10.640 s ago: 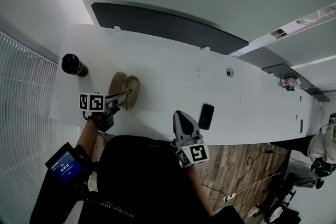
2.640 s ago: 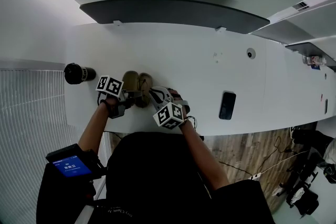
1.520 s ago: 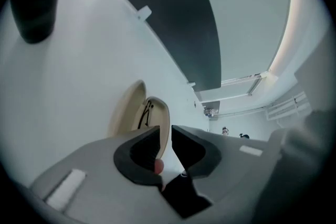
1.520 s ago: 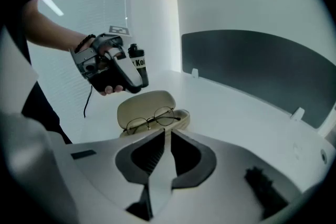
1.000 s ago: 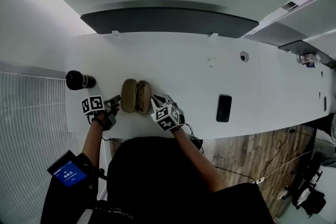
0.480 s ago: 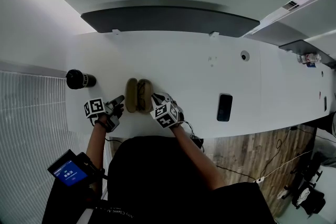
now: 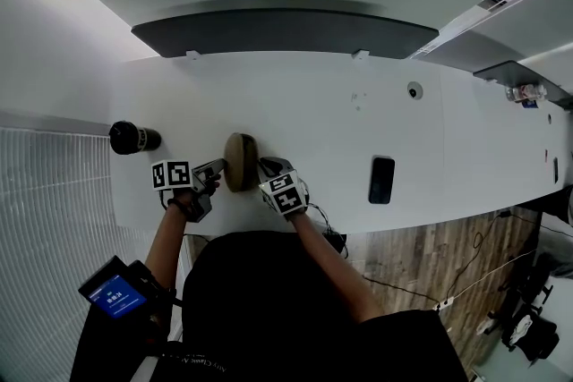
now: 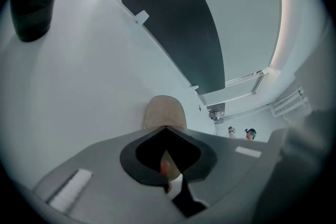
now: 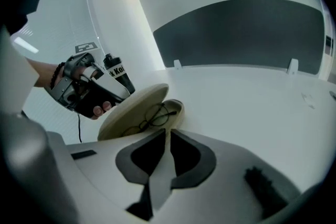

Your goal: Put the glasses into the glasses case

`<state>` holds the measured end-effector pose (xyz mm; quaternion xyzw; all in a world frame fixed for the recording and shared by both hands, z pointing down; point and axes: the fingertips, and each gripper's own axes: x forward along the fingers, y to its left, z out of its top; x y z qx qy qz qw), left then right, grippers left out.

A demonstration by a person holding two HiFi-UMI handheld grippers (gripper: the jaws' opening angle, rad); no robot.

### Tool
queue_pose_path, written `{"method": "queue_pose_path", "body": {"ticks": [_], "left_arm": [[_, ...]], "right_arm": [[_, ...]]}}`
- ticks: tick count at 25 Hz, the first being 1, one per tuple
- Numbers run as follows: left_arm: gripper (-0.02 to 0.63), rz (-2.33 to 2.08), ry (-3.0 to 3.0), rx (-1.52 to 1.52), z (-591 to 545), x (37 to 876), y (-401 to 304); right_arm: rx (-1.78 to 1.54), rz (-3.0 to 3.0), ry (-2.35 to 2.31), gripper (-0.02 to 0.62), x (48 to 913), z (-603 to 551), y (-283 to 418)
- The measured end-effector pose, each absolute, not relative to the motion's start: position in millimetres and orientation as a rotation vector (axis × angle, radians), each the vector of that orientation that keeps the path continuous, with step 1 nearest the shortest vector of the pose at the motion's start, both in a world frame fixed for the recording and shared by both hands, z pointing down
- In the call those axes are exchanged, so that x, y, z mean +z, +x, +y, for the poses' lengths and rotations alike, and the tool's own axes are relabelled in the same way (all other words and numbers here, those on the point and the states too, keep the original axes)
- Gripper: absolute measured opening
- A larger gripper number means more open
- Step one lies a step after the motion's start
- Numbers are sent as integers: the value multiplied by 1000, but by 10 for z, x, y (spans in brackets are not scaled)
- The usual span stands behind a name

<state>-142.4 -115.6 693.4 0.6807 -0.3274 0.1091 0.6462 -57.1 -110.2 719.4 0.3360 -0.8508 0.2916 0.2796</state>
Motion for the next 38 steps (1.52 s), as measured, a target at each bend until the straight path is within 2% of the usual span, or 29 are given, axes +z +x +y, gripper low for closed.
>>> {"method": "queue_pose_path", "body": {"ticks": [8,16,23,29,33,38], "left_arm": [[5,-724,1554,346,-1129,6979,-1063],[6,-732,1581,282,-1135,7013,-1027],[6,-784,1934,212,-1160,6310,-870],[6,-1036,2205,202,-1013,5888,-1029],[6,-1071,2443,370,-637,5825,-916],[6,-1103,2485,352,-516,5867,-854]], "right_arm": [[734,-2309,1001,38,7031,-1132,-410],[693,-2364,1123,38,6739,-1218,-107],[569,-2527,1165,38,5981,-1077,33],[603,-2592,1102,25,5548,-731,37],[458,-2621,954,8,5558,-453,-25],[441,-2614,955,8,5688,-322,6]]}}
